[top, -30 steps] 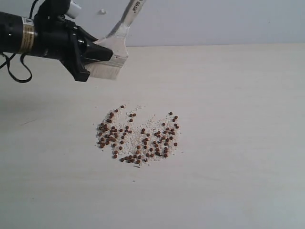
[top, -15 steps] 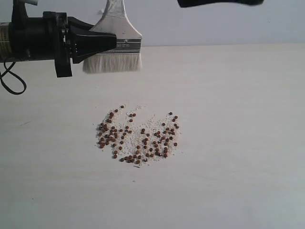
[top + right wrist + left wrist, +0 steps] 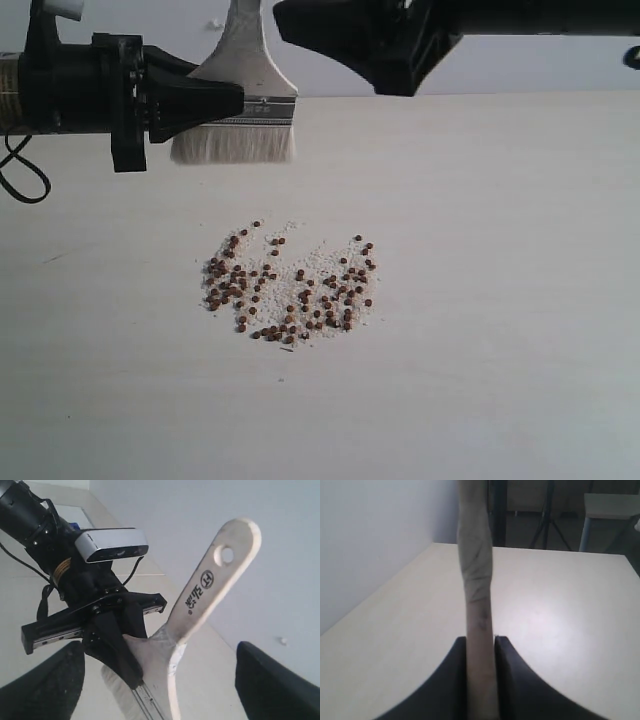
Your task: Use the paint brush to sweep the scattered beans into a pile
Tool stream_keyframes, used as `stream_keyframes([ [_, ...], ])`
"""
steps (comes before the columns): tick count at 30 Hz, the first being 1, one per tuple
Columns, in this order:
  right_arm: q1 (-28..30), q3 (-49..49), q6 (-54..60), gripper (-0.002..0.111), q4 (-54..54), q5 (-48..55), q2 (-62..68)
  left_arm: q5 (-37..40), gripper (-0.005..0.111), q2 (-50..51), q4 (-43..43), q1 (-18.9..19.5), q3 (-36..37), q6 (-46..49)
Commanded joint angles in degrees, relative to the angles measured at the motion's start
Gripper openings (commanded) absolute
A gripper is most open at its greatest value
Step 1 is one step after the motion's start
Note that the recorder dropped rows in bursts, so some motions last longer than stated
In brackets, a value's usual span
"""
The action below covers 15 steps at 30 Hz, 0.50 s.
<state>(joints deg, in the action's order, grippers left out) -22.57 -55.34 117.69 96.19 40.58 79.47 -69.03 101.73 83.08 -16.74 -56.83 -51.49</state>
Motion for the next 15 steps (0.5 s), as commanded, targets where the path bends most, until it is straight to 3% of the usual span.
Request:
stream_keyframes([
  [1,1.88,-4.72,3.59,0.075,2.15,4.82,8.69,-0.93,0.0,0.72,-0.82,2.55,0.03,-1.46],
  [10,6.57,-23.06,1.91,0.075,3.75,29.38,31.08,-0.93,0.0,5.46,-1.26,11.48,0.03,-1.96],
  [15,6.57,-32.63,-3.46,0.074,3.75,29.38,40.98,-0.93,0.0,6.19,-1.26,10.3,-0.2,-1.96],
])
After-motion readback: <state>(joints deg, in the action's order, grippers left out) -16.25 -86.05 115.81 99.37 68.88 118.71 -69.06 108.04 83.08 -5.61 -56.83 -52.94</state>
